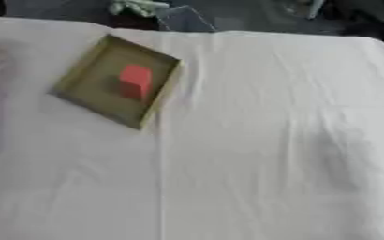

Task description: Pick up objects on the table and place them in the box.

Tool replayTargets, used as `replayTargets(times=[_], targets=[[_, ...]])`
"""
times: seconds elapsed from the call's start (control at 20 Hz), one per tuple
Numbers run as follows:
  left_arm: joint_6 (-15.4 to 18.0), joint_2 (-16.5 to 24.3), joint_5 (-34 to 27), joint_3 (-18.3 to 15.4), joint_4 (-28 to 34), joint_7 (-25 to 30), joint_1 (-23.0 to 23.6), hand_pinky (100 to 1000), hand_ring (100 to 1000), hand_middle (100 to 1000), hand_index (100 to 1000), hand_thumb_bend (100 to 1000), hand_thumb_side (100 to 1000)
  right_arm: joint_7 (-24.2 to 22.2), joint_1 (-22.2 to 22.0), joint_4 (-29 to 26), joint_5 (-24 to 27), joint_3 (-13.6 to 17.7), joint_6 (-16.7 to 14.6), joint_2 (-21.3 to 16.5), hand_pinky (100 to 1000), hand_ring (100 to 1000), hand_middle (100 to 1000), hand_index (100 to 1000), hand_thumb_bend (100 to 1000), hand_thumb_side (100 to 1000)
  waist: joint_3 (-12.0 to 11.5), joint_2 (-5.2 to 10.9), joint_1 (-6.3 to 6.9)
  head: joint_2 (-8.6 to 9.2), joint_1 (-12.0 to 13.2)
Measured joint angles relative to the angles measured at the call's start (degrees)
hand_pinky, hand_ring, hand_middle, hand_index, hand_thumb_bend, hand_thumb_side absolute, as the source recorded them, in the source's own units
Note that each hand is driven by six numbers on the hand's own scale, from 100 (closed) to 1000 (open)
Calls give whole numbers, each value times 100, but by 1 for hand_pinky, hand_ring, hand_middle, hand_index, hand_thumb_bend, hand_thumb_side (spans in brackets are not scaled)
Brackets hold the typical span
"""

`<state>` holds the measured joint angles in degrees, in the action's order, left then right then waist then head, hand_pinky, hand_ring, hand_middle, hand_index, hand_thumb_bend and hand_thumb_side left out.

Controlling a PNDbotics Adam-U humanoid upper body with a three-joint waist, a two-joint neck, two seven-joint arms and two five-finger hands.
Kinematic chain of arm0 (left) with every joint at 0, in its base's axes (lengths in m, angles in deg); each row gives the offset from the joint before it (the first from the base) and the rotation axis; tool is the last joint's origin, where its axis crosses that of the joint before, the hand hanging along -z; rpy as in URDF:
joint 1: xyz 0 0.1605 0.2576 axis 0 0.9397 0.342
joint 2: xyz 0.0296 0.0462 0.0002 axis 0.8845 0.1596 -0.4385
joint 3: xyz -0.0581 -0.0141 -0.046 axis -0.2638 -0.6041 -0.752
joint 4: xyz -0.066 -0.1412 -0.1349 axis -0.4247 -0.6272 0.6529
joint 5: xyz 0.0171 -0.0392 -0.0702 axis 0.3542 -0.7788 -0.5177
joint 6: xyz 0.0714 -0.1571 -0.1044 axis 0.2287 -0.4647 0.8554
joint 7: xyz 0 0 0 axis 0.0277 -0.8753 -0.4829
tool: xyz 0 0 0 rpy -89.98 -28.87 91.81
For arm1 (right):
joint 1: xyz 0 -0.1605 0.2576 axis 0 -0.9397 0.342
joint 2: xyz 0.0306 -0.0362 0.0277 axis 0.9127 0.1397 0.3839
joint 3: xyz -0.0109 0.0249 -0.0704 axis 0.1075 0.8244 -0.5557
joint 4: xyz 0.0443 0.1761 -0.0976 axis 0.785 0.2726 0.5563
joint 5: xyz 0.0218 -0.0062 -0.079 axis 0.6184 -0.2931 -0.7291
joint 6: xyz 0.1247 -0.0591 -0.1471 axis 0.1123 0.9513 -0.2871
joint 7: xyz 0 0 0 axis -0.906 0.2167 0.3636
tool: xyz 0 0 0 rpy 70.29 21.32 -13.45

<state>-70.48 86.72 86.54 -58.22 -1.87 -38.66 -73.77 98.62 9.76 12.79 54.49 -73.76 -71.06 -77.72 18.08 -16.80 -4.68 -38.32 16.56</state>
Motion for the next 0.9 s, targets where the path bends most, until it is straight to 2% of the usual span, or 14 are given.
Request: replayTargets(times=[0.2,0.4,0.65,0.9], targets=[[208,20,-210,45,454,288,129,481,325,340,508,100,232,6,-90,-19,-41,3,0,4,739,968,614,886,184,348,-103,118,50,-46,3],[533,21,-500,258,1173,797,304,491,332,346,515,100,216,20,-170,-84,-117,34,-2,11,739,968,612,886,182,351,-208,278,140,-90,-28],[1004,-43,-894,787,2236,1746,454,519,360,376,543,100,188,24,-218,-185,-224,38,1,71,739,968,612,886,180,353,-290,423,187,-114,-99],[1389,-432,-951,1401,2846,2640,438,556,397,417,582,100,175,10,-221,-244,-310,37,12,143,739,967,612,886,177,356,-297,530,209,-149,-103]])
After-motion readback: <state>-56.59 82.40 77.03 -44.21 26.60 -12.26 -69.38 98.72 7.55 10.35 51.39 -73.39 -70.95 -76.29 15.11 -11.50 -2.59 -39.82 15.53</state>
